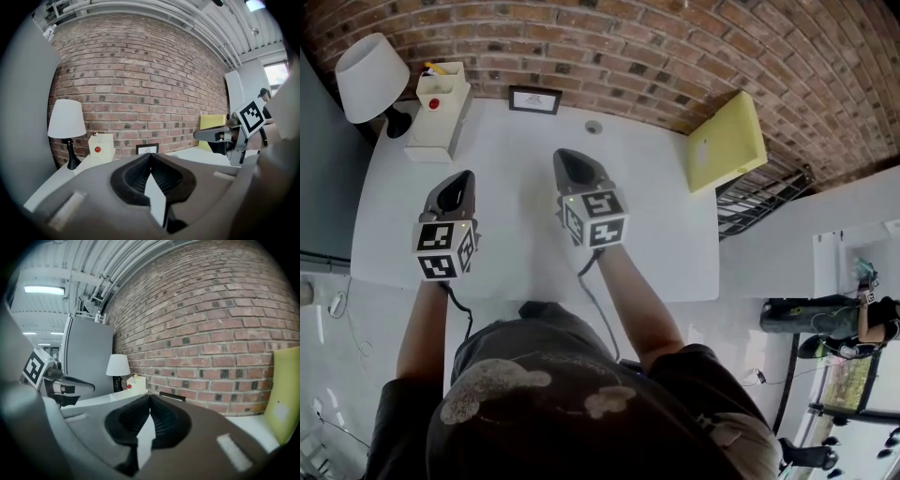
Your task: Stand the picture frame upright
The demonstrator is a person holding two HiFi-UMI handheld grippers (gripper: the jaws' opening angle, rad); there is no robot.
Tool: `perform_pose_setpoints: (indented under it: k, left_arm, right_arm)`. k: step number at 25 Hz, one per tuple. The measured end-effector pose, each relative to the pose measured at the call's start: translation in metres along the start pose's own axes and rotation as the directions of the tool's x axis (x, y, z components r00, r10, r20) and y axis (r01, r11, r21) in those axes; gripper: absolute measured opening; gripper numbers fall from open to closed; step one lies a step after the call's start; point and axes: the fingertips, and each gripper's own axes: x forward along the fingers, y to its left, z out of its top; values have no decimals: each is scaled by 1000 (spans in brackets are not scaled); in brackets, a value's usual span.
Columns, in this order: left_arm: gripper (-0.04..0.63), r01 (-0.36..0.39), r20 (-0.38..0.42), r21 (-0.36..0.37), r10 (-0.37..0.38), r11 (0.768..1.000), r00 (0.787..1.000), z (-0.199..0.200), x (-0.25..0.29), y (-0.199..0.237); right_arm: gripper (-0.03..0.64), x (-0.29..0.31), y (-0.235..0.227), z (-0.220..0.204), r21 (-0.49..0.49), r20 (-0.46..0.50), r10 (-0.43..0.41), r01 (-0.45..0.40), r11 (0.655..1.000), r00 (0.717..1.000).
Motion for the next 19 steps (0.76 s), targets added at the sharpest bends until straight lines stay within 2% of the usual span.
perform_pose_setpoints:
  k: [5,19]
  left_arm:
    - [9,31,-38,-26,-32,999,999,-21,-26,1]
    - [9,70,-5,-29,-70,997,998,-27,-100,11]
  right_arm:
    - [5,-20,18,-8,32,-10,-44,45,998,999]
    - [5,-73,74,-16,78,1,-112,112,991,994]
